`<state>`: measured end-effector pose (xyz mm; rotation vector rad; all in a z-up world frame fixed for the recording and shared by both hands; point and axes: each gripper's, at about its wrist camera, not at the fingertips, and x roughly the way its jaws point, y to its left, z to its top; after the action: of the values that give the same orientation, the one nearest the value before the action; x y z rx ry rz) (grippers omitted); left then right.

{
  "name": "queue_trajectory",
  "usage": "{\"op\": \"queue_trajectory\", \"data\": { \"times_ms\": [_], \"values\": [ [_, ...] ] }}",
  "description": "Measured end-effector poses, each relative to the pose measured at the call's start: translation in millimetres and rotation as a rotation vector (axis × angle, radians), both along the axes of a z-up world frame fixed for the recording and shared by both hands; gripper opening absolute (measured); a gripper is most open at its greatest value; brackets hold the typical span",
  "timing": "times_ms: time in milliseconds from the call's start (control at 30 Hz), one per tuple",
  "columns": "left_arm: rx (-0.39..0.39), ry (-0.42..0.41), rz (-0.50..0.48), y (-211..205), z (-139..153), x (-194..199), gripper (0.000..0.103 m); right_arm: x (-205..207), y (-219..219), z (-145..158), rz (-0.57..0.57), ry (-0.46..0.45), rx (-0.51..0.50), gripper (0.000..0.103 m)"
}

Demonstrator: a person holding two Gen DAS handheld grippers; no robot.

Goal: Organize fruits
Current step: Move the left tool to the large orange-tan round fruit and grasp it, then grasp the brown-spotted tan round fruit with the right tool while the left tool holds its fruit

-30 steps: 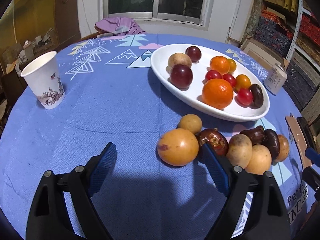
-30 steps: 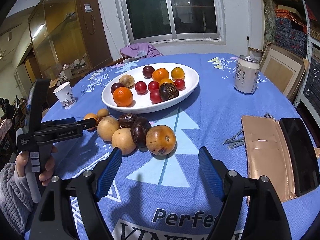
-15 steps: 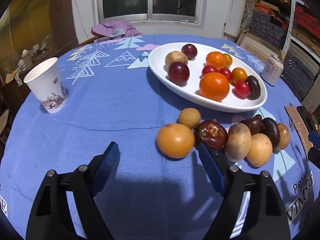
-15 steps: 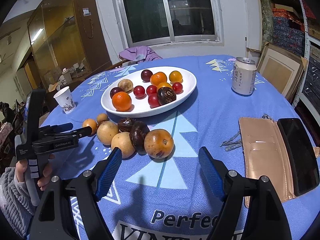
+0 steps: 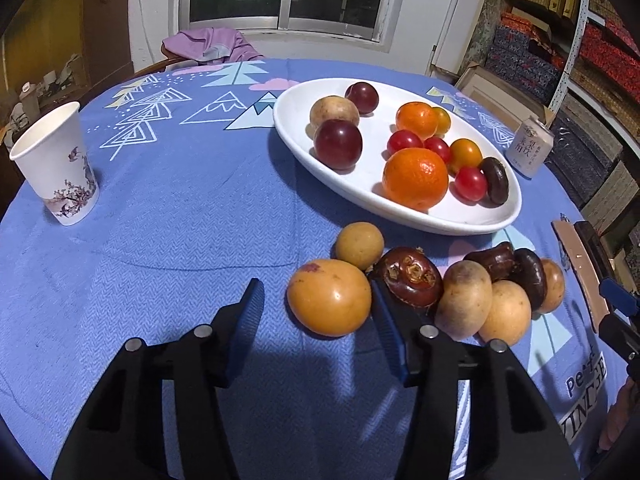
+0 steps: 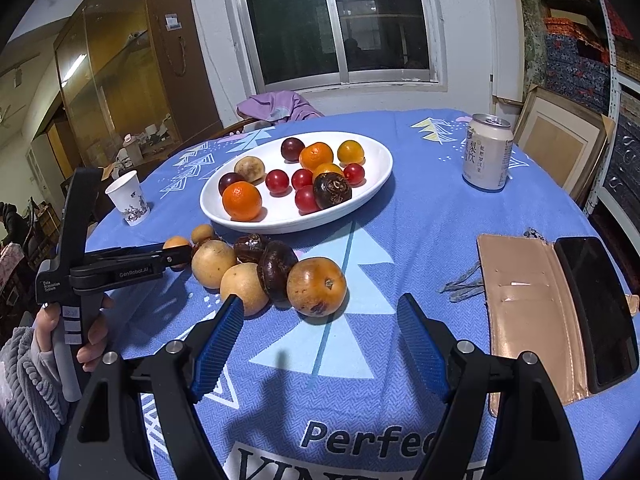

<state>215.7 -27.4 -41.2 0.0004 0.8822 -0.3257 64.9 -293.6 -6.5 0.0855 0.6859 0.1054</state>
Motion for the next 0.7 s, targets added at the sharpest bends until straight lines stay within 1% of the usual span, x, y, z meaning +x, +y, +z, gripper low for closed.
{"op": "queue_trajectory", "data": {
  "times_ms": [133, 233, 333, 400, 467, 567, 633, 700],
  "values": [
    [-0.016, 0.002, -0.009, -1.2, -0.2, 3.6, 0.048, 1.4, -1.0, -0.2, -0.006, 0.000, 0.000, 0.080],
    [-0.029, 0.003, -0.021, -1.7, -0.1, 3.5, 0.042, 2.7, -3.2, -0.6, -0.014, 0.004, 0.005, 0.080],
    [-0.017, -0.009, -0.023, -4.4, 1.2, 1.3, 0.041, 4.2, -5.4, -0.6, -0.017, 0.005, 0.012, 0.080],
    [0.001, -0.037, -0.010, -4.5, 4.4, -3.7, 0.040, 5.5, -8.6, -0.4, -0.027, 0.002, 0.016, 0.080],
    [0.042, -0.069, 0.023, -1.9, 9.7, -13.8, 0.040, 7.7, -14.3, -1.0, -0.044, 0.005, 0.024, 0.080],
    [0.082, -0.080, 0.073, 8.7, 17.0, -36.4, 0.040, 9.6, -19.8, -2.3, -0.059, 0.011, 0.037, 0.080],
    [0.084, -0.088, 0.103, 16.9, 23.2, -53.7, 0.040, 10.6, -17.8, -4.4, -0.059, 0.015, 0.018, 0.080],
    [0.047, -0.096, 0.114, 26.3, 31.6, -73.9, 0.040, 11.9, -11.0, -8.4, -0.031, 0.030, -0.016, 0.080]
  ]
}}
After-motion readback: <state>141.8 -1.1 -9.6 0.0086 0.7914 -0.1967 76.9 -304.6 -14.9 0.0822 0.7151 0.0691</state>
